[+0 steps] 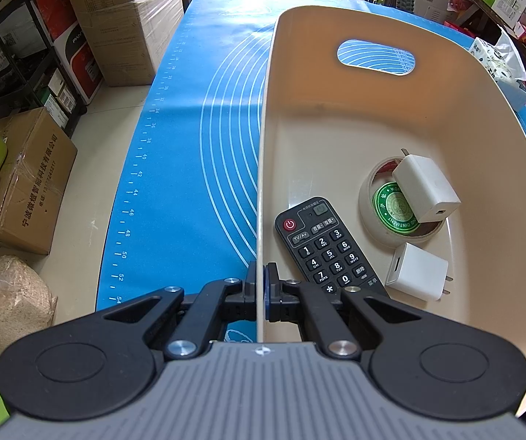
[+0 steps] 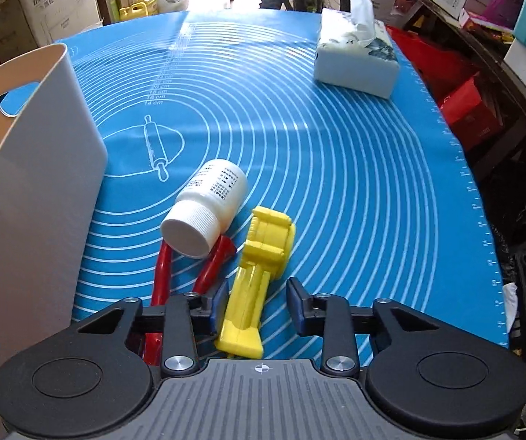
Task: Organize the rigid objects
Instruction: 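Move the right gripper to the yellow toy and grasp it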
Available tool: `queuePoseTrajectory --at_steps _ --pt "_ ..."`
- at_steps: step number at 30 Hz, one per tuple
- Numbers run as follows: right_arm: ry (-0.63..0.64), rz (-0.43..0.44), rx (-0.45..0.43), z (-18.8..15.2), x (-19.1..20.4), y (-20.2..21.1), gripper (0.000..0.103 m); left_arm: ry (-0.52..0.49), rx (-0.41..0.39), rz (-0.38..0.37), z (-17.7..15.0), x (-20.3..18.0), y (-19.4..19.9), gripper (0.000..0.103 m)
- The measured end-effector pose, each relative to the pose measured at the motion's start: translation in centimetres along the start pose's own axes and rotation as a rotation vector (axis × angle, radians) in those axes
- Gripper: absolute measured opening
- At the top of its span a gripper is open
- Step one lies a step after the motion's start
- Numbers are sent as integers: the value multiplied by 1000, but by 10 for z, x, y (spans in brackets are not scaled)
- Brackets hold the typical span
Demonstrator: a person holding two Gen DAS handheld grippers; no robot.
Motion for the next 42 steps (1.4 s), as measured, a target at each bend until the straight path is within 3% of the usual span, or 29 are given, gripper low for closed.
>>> queuePoseTrajectory --at_steps 2,3,10,15,25,31,37,42 --pt "-4 3 1 0 0 0 36 1 1 0 0 0 0 4" --pt "1 1 2 0 0 1 28 1 1 0 0 0 0 4" --pt "-51 -36 -31 5 -15 14 28 1 1 0 1 -1 0 4" --pt "-110 -32 -125 20 -21 44 28 1 1 1 1 -1 0 4" --pt "-105 123 -378 52 26 132 28 2 2 2 1 -1 2 4" --pt "-69 233 -500 64 64 163 28 3 2 1 1 -1 2 4" --pt "0 359 -430 57 118 152 28 0 1 4 1 -1 2 4" --pt "109 396 -331 35 163 128 28 -2 1 6 2 -2 2 4"
Point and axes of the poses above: each gripper's, at about its wrist camera, not at the fingertips, and y roughly against the way its jaws point, x to its left, z to its top, the point moved 9 cm from there along -y, roughly the way its jaws point, and after that the axes turned 4 degrees about -x, right-handed, at the moved point
